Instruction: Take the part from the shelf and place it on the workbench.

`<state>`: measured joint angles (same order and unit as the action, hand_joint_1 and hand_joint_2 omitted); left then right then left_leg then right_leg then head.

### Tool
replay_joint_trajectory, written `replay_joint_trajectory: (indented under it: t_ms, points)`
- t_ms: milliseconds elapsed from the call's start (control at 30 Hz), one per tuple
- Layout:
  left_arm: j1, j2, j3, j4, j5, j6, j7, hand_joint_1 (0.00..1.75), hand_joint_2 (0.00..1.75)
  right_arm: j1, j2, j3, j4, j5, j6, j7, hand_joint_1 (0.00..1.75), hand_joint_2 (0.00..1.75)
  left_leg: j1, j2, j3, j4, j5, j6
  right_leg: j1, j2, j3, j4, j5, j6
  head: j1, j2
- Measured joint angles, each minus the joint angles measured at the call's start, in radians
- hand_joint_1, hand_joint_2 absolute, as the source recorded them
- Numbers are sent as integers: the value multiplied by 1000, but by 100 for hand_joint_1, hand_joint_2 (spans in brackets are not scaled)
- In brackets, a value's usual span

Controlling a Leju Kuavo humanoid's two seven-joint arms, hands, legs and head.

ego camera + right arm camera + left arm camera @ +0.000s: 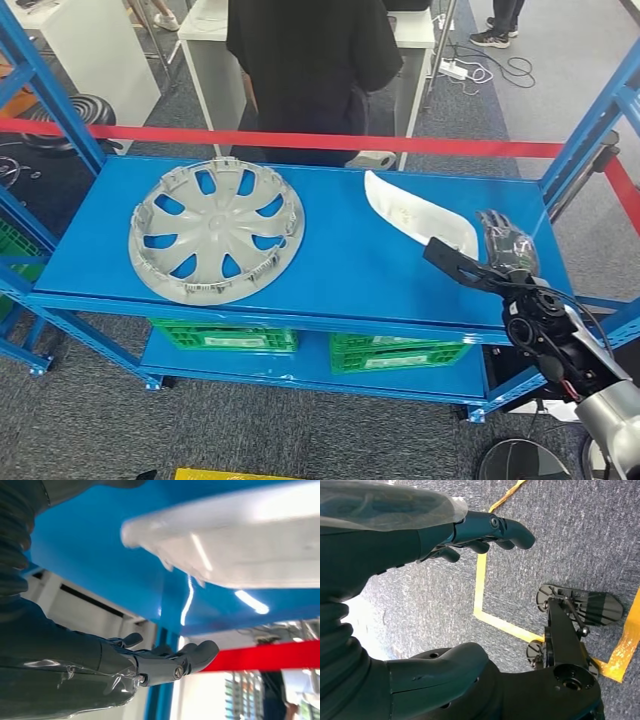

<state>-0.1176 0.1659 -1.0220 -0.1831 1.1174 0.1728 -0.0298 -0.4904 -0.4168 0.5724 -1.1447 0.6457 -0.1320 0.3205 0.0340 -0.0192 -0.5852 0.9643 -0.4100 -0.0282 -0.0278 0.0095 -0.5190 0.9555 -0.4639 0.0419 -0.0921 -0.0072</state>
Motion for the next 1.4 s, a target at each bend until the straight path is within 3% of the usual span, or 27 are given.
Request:
replay_joint_trajectory:
  t_ms: [667, 1400]
  points:
    - [-34, -2, -25, 0, -31, -13, 23, 0, 175, -69, 59, 66, -16, 29, 64, 0, 0, 175, 0, -2, 0, 0, 1, 1, 0, -1, 0, 0, 0, 0, 0, 0]
    - [-31, -3, -26, 0, -21, -8, 16, 0, 175, -47, 73, 78, 94, -32, 3, -30, 0, 175, 0, -2, 0, 0, 1, 1, 0, -1, 0, 0, 0, 0, 0, 0]
